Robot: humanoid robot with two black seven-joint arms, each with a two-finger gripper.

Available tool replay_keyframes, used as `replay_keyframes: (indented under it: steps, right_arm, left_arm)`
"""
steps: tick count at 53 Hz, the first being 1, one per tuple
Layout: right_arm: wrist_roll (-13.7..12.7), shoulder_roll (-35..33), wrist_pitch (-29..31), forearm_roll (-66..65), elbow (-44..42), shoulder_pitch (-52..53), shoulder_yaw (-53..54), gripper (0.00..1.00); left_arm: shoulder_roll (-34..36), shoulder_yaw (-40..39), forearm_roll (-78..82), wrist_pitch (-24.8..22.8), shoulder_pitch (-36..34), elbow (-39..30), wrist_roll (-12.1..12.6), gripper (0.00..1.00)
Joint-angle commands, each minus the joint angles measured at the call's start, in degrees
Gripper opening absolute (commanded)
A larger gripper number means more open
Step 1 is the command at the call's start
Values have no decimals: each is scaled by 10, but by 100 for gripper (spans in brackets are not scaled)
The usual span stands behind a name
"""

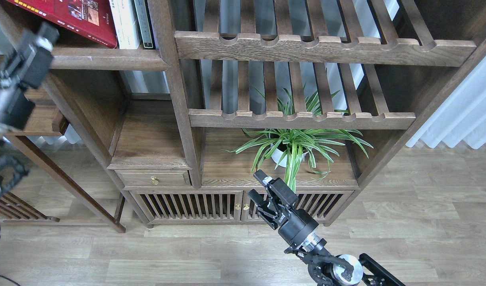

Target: Organize books on shelf

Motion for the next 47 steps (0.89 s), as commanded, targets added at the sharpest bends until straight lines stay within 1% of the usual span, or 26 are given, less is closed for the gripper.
replay_keyframes:
  steps: [1,9,17,31,40,47]
  right_arm:
    - [0,0,0,-1,0,7,-2,98]
    - [0,0,0,-2,-1,7,-3,98]
    - [0,0,0,-4,-1,8,-8,98]
    - [-1,0,0,-6,1,10,-8,98]
    - [-1,0,0,-5,1,9,-6,99]
    - [-1,0,0,-6,1,9,-9,99]
  left_arm:
    - [-39,50,0,0,91,3,0,100]
    - [-69,55,0,0,97,4,0,100]
    - [-88,79,0,0,105,5,0,100]
    - [-94,80,-1,0,108,17,-3,100]
    - [-108,83,-1,0,139,17,0,100]
    - [-109,83,0,0,143,20,0,100]
